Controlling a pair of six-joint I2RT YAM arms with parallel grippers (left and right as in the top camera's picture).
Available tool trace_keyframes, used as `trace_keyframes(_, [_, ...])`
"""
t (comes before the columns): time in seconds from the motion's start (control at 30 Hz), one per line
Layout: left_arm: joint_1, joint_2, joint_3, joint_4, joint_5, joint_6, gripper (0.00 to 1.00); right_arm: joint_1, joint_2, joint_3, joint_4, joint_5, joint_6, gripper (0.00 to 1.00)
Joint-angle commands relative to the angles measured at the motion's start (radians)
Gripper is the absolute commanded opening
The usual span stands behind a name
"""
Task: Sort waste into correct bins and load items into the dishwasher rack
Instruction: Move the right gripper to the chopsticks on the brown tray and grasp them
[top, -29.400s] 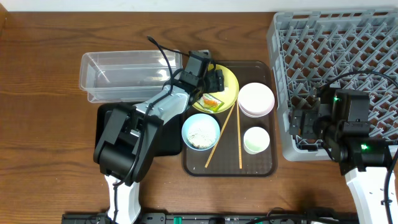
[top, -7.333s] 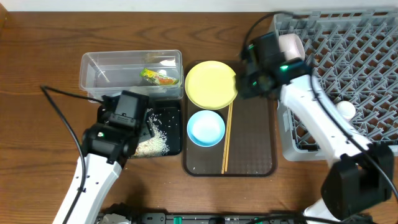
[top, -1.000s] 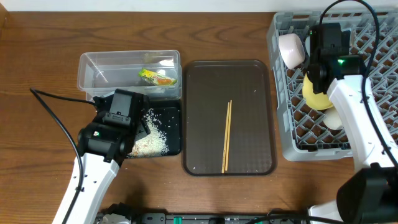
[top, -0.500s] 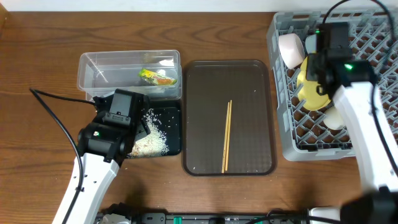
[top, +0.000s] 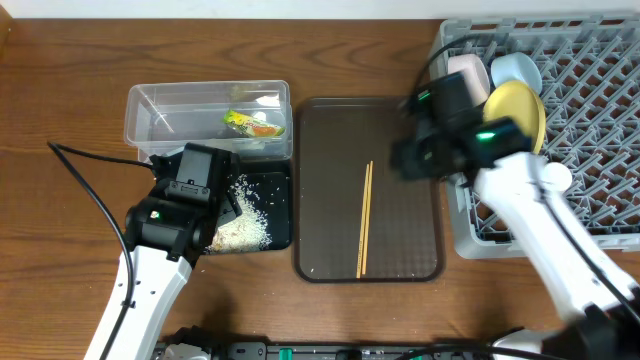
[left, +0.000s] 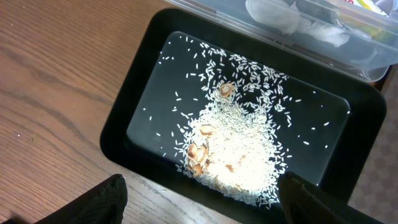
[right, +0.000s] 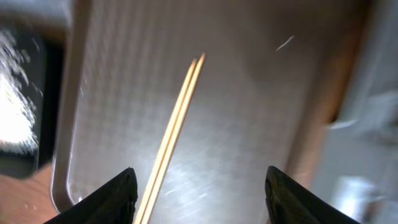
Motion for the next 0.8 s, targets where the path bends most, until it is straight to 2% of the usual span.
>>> trace_keyframes(0.0, [0.006,0.002,0.019,-0.002,-0.008,-0.008,0.80,0.079,0.061,-0.076,0.035,-0.023,0.093,0.64])
trace_keyframes(0.17, [0.006,0.002,0.019,-0.002,-0.008,-0.009,0.80,0.154,0.162,-0.161,0.130,0.006,0.156,0.63])
trace_keyframes(0.37, [0.006,0.002,0.019,-0.003,-0.008,-0.008,0.80,0.188,0.266,-0.180,0.174,0.023,0.224,0.60])
trace_keyframes(0.57, [0.006,0.002,0.019,-0.002,-0.008,-0.008,0.80,0.186,0.269,-0.179,0.185,0.039,0.235,0.59])
trace_keyframes(0.63, [0.006,0.002,0.019,-0.002,-0.008,-0.008,0.80,0.184,0.266,-0.179,0.188,0.040,0.236,0.47])
trace_keyframes(0.77, [0.006,0.002,0.019,-0.003,-0.008,-0.008,0.80,0.182,0.264,-0.179,0.171,0.055,0.269,0.40])
